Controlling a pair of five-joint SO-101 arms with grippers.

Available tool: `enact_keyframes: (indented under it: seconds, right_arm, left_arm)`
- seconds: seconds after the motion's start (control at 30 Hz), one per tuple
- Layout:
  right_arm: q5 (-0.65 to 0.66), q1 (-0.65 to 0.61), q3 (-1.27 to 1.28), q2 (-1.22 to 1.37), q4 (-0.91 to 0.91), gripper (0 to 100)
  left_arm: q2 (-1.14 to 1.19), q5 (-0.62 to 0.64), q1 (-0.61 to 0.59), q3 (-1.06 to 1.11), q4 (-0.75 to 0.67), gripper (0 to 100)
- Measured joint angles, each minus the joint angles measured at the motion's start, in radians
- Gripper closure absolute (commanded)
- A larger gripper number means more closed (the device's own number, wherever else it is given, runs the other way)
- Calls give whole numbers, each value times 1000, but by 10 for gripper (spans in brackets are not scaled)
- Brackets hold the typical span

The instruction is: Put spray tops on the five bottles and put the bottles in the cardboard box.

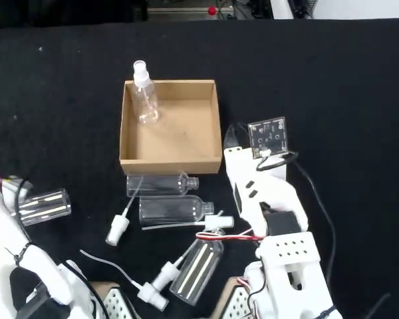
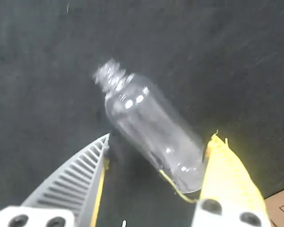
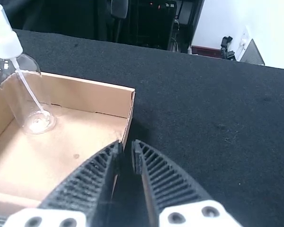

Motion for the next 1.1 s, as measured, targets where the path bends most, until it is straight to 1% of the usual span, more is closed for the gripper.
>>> enact_keyframes:
  seconds: [0.1, 0.33, 0.47, 1.0, 1.1]
  right_arm:
    - [0, 0, 0, 0, 0, 966]
    - [0, 0, 0, 0, 0, 966]
    - [0, 0, 0, 0, 0, 966]
    - [0, 0, 0, 0, 0, 966]
    - [0, 0, 0, 0, 0, 966]
  left_arm:
    - [0, 51, 20, 60, -31, 706]
    - [0, 124, 20, 190, -258, 706]
    - [0, 143, 20, 233, -345, 708]
    - [0, 146, 28, 253, -361, 712]
    - [32, 146, 28, 253, -361, 712]
